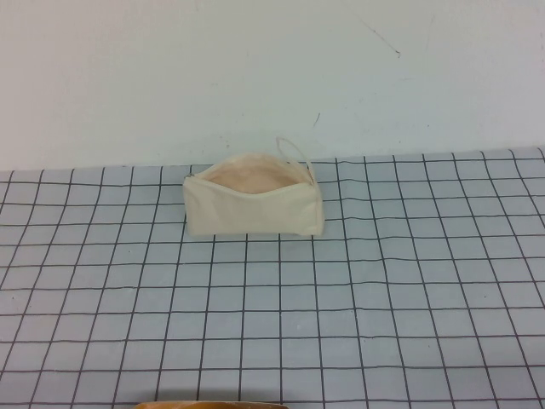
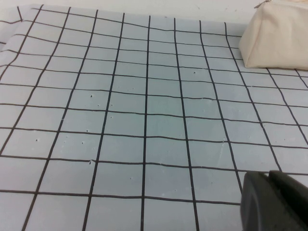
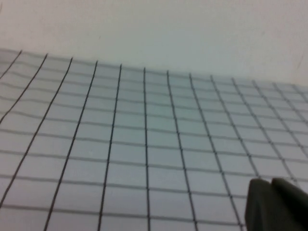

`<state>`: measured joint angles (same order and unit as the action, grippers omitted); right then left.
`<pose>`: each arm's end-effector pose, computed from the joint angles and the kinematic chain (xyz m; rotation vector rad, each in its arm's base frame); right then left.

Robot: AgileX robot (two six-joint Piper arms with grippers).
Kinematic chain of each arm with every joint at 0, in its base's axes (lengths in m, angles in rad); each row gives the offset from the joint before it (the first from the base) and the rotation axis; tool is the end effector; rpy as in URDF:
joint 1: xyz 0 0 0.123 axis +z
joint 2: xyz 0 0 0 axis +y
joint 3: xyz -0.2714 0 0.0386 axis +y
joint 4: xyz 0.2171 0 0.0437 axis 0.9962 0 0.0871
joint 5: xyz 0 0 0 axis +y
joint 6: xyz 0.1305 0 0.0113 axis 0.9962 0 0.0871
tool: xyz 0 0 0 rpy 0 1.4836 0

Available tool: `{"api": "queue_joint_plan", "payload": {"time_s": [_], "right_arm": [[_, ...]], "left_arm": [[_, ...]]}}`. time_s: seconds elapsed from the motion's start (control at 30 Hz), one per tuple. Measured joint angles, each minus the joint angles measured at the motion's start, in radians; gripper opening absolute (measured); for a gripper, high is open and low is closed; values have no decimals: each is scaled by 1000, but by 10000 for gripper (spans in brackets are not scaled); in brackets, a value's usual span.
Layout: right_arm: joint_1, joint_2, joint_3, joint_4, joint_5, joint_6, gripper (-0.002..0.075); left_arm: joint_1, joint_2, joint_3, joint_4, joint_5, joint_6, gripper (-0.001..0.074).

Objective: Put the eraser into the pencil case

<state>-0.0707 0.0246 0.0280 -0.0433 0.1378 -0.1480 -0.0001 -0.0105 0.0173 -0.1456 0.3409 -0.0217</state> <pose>0.0788 -0.0064 0.1869 -0.0963 1.6751 -0.2023 0.0721 -0.0064 0.1676 -0.1111 1.8271 -0.1564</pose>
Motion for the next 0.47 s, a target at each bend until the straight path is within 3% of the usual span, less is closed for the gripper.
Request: {"api": "queue_joint_plan", "payload": {"time_s": [0.17, 0.47], "right_arm": [[50, -33, 0, 6, 192, 37, -1], [52, -33, -2, 6, 213, 48, -1]], "left_arm": [[0, 0, 0, 0, 0, 0, -1], [0, 0, 0, 0, 0, 0, -1]]}}
